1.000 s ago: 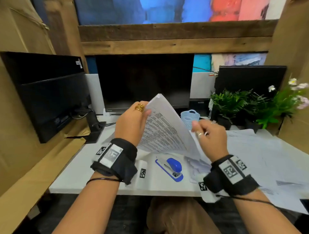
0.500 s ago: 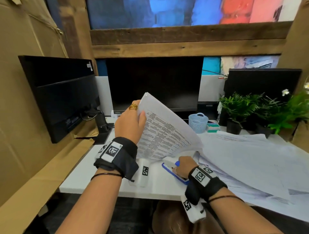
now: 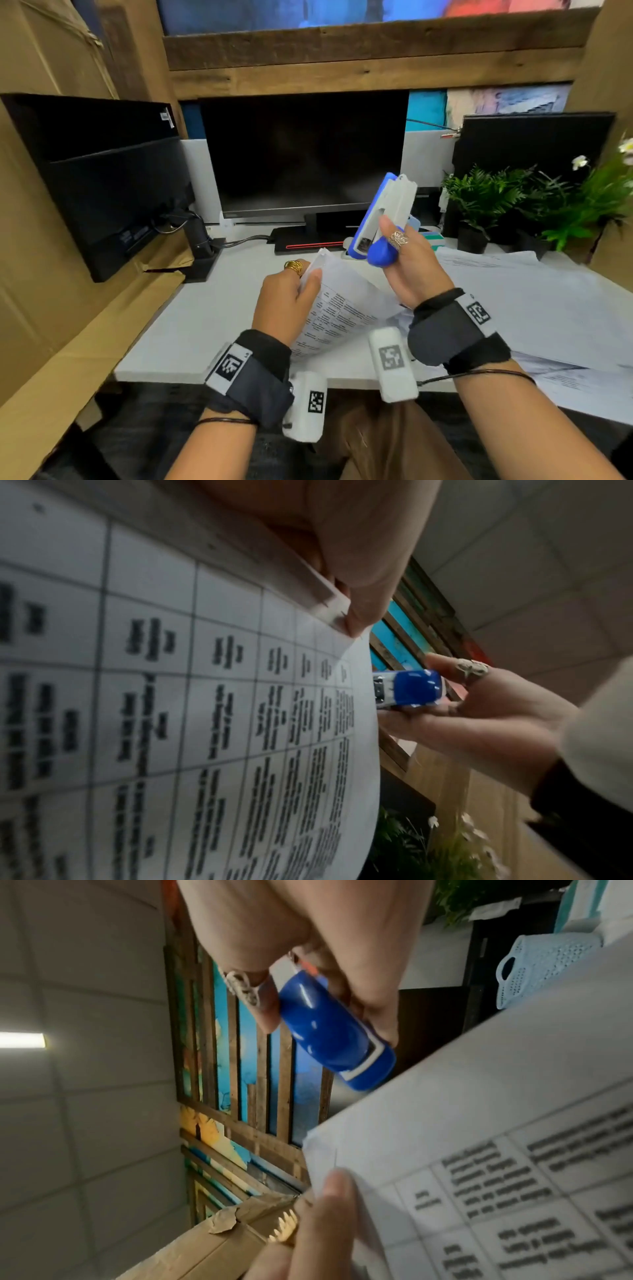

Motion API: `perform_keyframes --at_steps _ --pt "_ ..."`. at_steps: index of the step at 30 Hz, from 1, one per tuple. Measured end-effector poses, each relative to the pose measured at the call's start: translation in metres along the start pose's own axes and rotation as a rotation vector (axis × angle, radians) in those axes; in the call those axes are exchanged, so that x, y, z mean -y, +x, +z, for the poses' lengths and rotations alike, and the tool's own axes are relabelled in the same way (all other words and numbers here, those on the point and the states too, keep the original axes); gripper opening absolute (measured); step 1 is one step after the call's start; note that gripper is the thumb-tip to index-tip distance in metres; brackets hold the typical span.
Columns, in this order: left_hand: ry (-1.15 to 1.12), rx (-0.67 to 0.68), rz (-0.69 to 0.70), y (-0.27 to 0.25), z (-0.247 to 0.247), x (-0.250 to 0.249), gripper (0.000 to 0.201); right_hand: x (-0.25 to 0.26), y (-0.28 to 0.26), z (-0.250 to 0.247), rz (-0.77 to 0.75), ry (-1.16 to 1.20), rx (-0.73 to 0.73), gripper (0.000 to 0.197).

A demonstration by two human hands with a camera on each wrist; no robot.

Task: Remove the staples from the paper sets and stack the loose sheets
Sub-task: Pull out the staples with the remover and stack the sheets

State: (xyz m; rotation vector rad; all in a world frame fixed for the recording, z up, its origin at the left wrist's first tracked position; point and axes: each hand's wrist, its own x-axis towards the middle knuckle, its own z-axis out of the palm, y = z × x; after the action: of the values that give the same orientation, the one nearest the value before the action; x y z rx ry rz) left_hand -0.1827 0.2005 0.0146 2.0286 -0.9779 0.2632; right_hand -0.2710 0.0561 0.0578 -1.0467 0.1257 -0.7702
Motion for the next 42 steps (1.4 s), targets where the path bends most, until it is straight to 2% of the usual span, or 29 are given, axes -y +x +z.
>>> perform_keyframes --at_steps 3,6,9,11,13,14,17,25,29,32,33,36,39,42 --pt "-0.02 -0.007 0.062 -0.007 0.007 -0.005 0.037 -0.004 0.002 -0.001 -0.032 -0.005 -0.145 0.036" --pt "-0.021 -0.002 0.095 -0.009 0.009 -0.012 0.025 -0.009 0.0 -0.006 -0.033 -0.068 -0.293 0.038" --pt "-0.016 -0.003 0.121 -0.011 0.012 -0.019 0.016 -0.014 -0.002 -0.007 -0.015 -0.066 -0.341 0.029" --pt "-0.025 -0.007 0.132 -0.012 0.017 -0.022 0.01 -0.017 -0.005 -0.007 -0.022 -0.071 -0.377 0.015" --pt "-0.028 -0.013 0.138 -0.012 0.022 -0.023 0.011 -0.02 -0.007 -0.005 -0.035 -0.107 -0.414 0.002" --pt "-0.028 -0.014 0.143 -0.012 0.024 -0.023 0.014 -0.021 -0.008 -0.004 -0.04 -0.121 -0.423 0.006" --pt "-0.038 -0.006 0.173 -0.014 0.027 -0.023 0.015 -0.026 -0.009 -0.002 -0.043 -0.134 -0.425 0.011" --pt "-0.118 0.031 0.218 -0.022 0.028 -0.016 0.006 -0.031 -0.007 0.003 -0.061 -0.172 -0.37 0.011" --pt "-0.15 0.043 0.207 -0.022 0.026 -0.018 0.018 -0.032 -0.008 0.004 -0.053 -0.157 -0.348 0.011" --pt "-0.062 0.006 0.215 -0.014 0.022 -0.016 0.023 -0.032 -0.008 0.004 0.009 -0.139 -0.325 0.028" --pt "-0.045 -0.017 0.206 -0.012 0.021 -0.013 0.024 -0.032 -0.008 0.001 0.026 -0.12 -0.322 0.029" --pt "-0.068 -0.063 0.185 -0.009 0.02 -0.006 0.035 -0.03 -0.007 -0.01 0.021 -0.033 -0.351 0.006" --pt "-0.058 -0.065 0.191 -0.01 0.023 -0.006 0.043 -0.032 -0.007 -0.013 0.008 -0.067 -0.367 0.006" --pt "-0.092 -0.077 0.184 -0.012 0.023 -0.009 0.042 -0.034 -0.008 -0.007 -0.029 -0.102 -0.374 0.002"
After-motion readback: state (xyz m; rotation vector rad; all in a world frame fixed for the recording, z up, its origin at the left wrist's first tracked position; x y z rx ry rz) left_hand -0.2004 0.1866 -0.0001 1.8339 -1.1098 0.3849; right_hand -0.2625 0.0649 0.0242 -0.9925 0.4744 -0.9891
